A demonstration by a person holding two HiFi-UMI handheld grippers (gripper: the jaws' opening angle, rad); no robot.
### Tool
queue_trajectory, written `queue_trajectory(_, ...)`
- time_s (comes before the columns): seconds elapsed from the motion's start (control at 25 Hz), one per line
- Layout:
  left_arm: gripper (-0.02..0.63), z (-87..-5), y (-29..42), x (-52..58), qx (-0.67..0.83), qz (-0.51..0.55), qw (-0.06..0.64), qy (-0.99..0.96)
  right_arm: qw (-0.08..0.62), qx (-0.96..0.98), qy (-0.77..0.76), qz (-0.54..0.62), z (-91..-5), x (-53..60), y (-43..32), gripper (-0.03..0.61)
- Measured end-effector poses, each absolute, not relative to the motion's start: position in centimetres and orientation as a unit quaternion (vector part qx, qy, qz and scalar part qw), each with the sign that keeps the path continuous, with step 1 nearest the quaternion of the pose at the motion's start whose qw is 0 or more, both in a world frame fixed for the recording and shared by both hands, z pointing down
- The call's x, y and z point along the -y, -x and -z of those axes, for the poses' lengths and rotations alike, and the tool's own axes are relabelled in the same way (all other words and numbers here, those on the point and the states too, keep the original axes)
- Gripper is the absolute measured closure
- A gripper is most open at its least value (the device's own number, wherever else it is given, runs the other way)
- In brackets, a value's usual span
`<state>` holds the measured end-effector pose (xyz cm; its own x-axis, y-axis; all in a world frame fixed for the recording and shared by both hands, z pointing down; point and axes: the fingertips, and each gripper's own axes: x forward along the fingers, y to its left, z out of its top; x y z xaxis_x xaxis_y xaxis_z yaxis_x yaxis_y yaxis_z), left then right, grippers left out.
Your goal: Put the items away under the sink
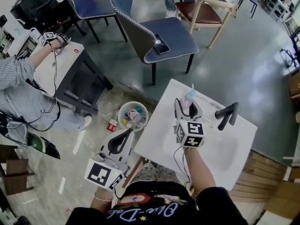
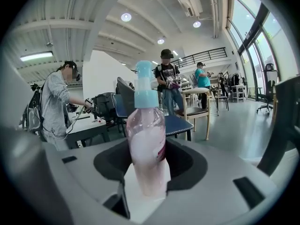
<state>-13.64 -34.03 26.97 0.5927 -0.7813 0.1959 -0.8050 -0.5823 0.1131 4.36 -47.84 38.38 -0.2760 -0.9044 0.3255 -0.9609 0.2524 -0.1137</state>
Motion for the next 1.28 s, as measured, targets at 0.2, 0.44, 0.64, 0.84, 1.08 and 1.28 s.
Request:
queue_trajectory(0.2, 0.606, -26.7, 13.2, 34.0, 0.439, -0.058, 0.091, -0.892, 0.098, 0.789, -0.59, -0.141, -37.9, 47.0, -4.7, 0.365)
queue_trajectory(0.44, 0.606, -26.4, 12.4, 33.9, 0.43, -0.053, 0.088, -0.897, 0.111, 0.791, -0.586, -0.138, -37.6, 46.0, -5.1, 0.365)
queue_trajectory(0.64, 0.606, -26.3, 12.2, 33.9, 0.425, -0.048, 0.086, -0.9, 0.115, 0.794, -0.582, -0.133, -37.0, 45.5, -5.1, 0.365)
queue_trajectory(0.84, 0.606, -26.4, 12.2, 33.9, 0.428, -0.047, 0.085, -0.899, 0.109, 0.8, -0.577, -0.12, -36.1, 44.9, -4.9, 0.367)
queue_trajectory(1.08, 0.606, -25.8, 12.2, 33.8, 0.431, -0.038, 0.08, -0.898, 0.102, 0.808, -0.569, -0.114, -34.7, 44.4, -4.6, 0.367)
queue_trajectory(1.28, 0.606, -25.4, 12.2, 33.8, 0.43, -0.032, 0.077, -0.899, 0.099, 0.815, -0.561, -0.108, -33.6, 43.7, -4.1, 0.366)
